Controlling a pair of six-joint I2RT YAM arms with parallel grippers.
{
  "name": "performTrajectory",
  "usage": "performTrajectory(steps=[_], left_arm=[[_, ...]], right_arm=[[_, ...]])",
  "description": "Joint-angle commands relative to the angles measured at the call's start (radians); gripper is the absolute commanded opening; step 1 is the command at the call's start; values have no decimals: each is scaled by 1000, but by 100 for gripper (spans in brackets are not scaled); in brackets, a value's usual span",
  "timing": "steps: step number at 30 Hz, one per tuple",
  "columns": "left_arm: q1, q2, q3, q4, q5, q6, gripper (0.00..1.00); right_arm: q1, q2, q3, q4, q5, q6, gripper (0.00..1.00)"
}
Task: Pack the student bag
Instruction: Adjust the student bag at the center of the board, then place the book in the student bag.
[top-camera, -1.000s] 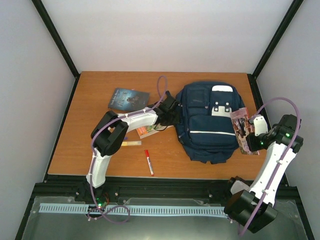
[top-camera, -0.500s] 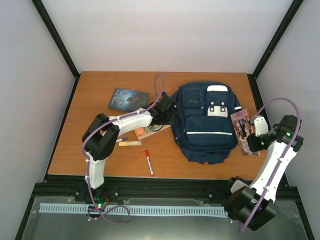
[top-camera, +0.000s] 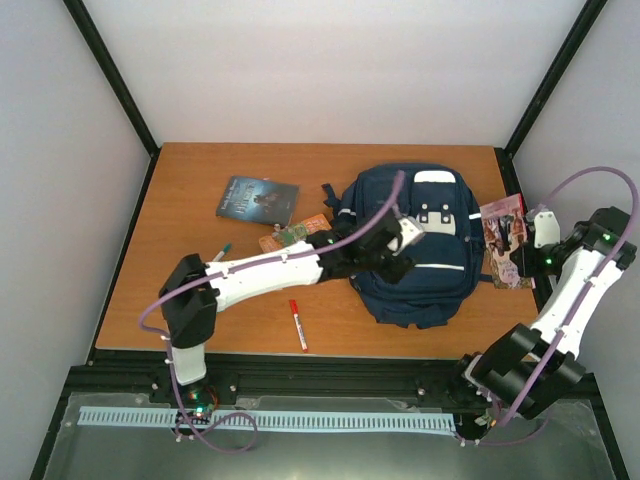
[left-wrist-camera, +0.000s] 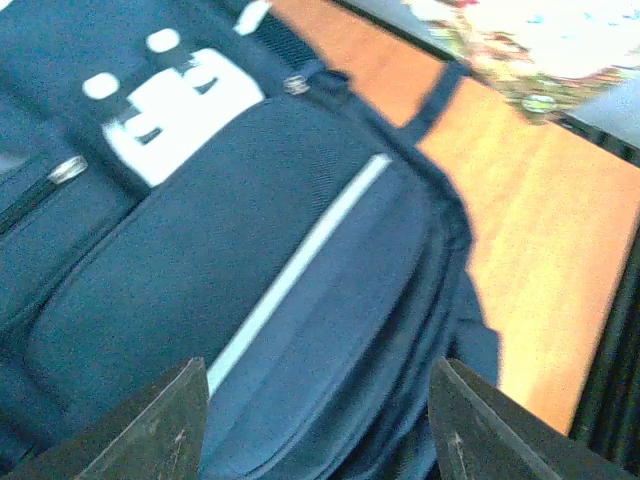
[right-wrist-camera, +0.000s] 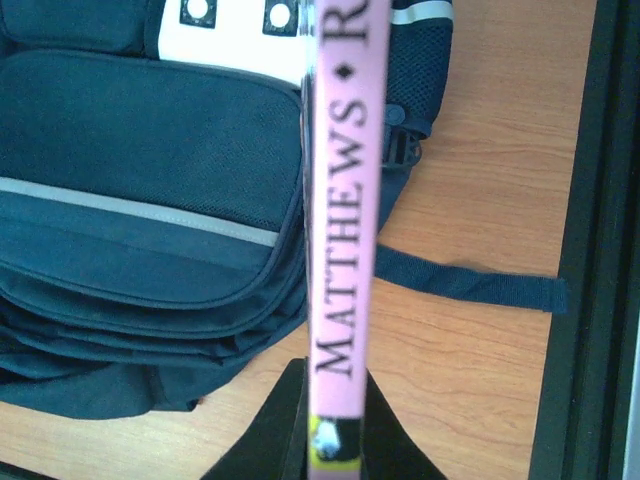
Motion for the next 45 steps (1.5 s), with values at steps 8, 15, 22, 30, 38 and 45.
performTrajectory(steps=[8, 15, 22, 30, 38, 45], left_arm=[[-163, 265, 258, -156, 28, 260, 57], [-170, 365, 341, -145, 107, 293, 48], [-170, 512, 531, -213, 110, 318, 47], [-170, 598, 638, -273, 144, 342, 51], [-170, 653, 681, -306, 78, 353, 49], [-171, 724, 774, -338, -86, 354, 39]], right_arm=[[-78, -13, -27, 32, -27, -11, 3], [-144, 13, -72, 47, -23, -58, 3], [-213, 75, -56, 19, -63, -105, 3], [-256, 91, -62, 6, -73, -143, 3], [-264, 92, -69, -8, -96, -153, 3], [-264, 78, -85, 0, -91, -154, 3]])
